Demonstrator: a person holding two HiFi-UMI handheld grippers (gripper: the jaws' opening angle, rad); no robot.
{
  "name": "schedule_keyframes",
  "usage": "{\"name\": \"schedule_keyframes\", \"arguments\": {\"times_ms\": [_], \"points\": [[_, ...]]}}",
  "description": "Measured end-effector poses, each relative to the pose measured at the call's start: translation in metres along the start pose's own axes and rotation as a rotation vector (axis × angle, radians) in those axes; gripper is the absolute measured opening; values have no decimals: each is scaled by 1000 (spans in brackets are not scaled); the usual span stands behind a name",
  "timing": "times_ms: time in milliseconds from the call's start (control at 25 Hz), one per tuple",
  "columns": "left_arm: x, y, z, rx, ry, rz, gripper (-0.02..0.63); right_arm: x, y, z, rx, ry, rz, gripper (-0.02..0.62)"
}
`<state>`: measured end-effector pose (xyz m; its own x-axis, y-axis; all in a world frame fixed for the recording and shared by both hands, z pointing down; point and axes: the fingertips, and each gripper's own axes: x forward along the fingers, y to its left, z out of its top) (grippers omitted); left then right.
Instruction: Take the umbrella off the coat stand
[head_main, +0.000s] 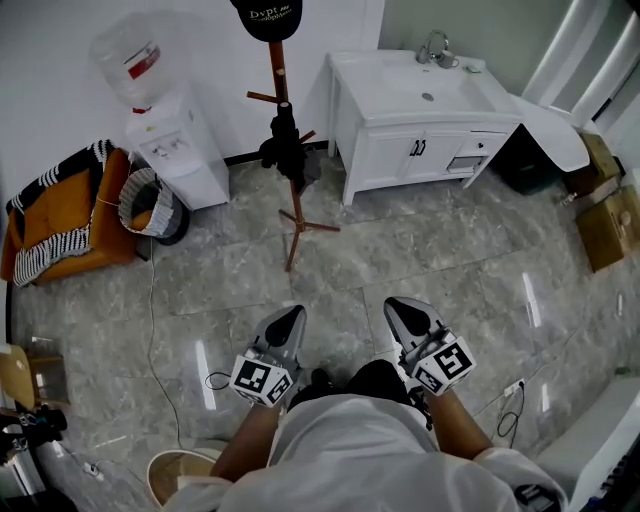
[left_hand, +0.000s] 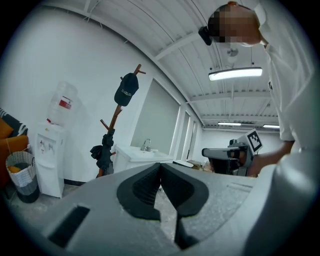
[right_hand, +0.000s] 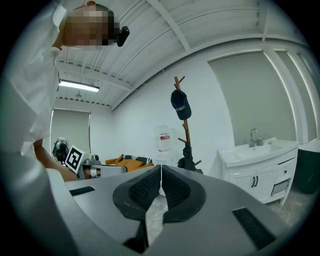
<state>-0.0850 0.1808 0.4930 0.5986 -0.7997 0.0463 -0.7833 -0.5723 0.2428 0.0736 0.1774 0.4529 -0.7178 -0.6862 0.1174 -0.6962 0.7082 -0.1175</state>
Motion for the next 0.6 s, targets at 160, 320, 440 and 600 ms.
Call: {"name": "schedule_keyframes", "arguments": {"times_ms": [160,320,440,600], "points": [[36,4,1,17,4,-5,11,12,-32,12,0,-24,23,17],[74,14,4,31,-3,36,11,35,-74,9,27,-34,69,17],[107,26,10,23,-15,100,11,59,-105,14,25,-40,148,17],[148,37,16,9,-28,185,11,83,-142,33,-13,-81,272,17]]}}
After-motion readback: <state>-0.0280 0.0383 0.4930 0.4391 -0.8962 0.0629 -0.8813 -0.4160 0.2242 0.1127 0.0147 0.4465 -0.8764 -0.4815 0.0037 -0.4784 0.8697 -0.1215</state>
